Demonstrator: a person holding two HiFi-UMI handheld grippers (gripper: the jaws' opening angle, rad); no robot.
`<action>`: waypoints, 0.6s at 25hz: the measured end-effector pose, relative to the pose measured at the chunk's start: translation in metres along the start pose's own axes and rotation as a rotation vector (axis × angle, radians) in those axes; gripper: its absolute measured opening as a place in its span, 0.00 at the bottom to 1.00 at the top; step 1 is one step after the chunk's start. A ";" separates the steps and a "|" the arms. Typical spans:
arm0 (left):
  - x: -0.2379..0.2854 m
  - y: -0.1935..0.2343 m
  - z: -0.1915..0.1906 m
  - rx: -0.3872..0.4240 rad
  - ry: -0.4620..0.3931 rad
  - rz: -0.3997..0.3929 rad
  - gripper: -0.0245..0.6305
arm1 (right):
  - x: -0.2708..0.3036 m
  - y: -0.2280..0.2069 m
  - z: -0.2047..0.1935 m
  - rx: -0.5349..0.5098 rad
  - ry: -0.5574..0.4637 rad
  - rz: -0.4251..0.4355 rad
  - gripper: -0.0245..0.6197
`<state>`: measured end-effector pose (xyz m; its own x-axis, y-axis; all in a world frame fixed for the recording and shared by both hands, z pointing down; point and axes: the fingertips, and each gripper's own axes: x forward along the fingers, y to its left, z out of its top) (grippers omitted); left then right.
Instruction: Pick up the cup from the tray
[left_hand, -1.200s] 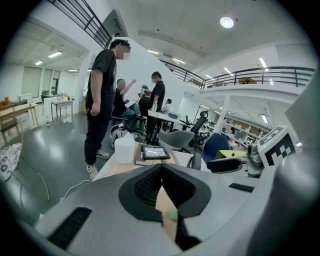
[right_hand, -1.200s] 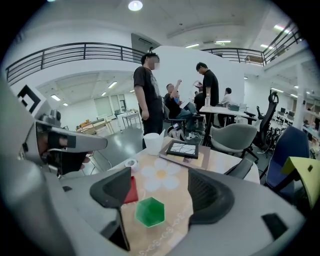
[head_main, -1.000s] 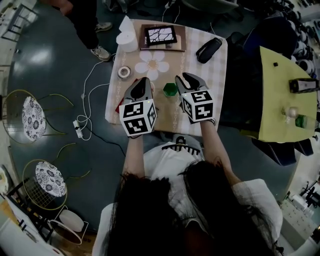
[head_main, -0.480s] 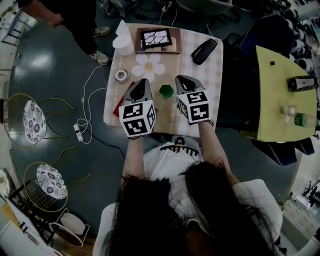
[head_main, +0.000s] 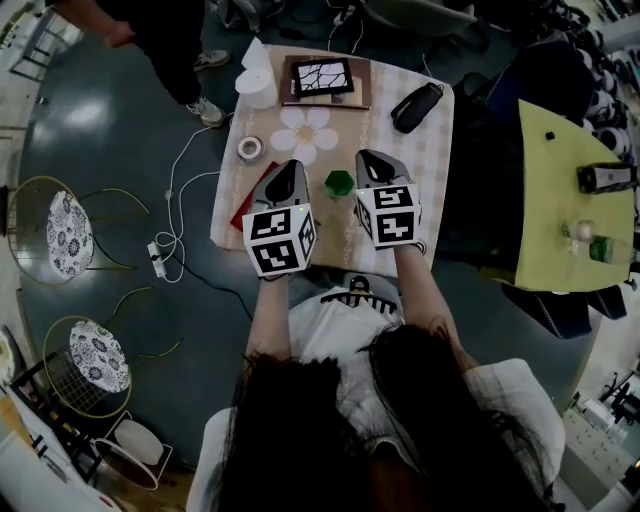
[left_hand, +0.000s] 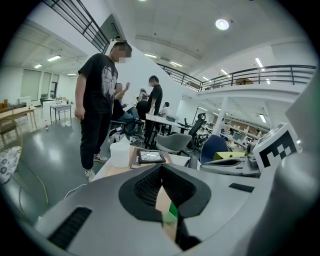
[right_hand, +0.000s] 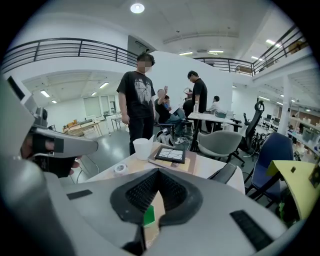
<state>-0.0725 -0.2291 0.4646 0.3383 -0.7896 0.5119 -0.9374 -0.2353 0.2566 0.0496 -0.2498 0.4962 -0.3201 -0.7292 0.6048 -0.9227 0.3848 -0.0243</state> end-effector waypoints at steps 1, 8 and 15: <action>-0.001 0.001 0.000 -0.003 -0.001 0.002 0.05 | 0.000 0.000 0.001 0.002 0.001 0.000 0.05; -0.003 0.006 -0.002 -0.008 -0.003 0.004 0.05 | 0.001 0.002 -0.005 -0.001 0.020 -0.013 0.05; -0.002 0.004 -0.002 -0.005 0.001 -0.009 0.05 | -0.001 0.000 -0.009 0.000 0.027 -0.030 0.05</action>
<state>-0.0770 -0.2272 0.4666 0.3469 -0.7872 0.5100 -0.9339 -0.2394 0.2656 0.0518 -0.2443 0.5025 -0.2862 -0.7250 0.6265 -0.9318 0.3630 -0.0056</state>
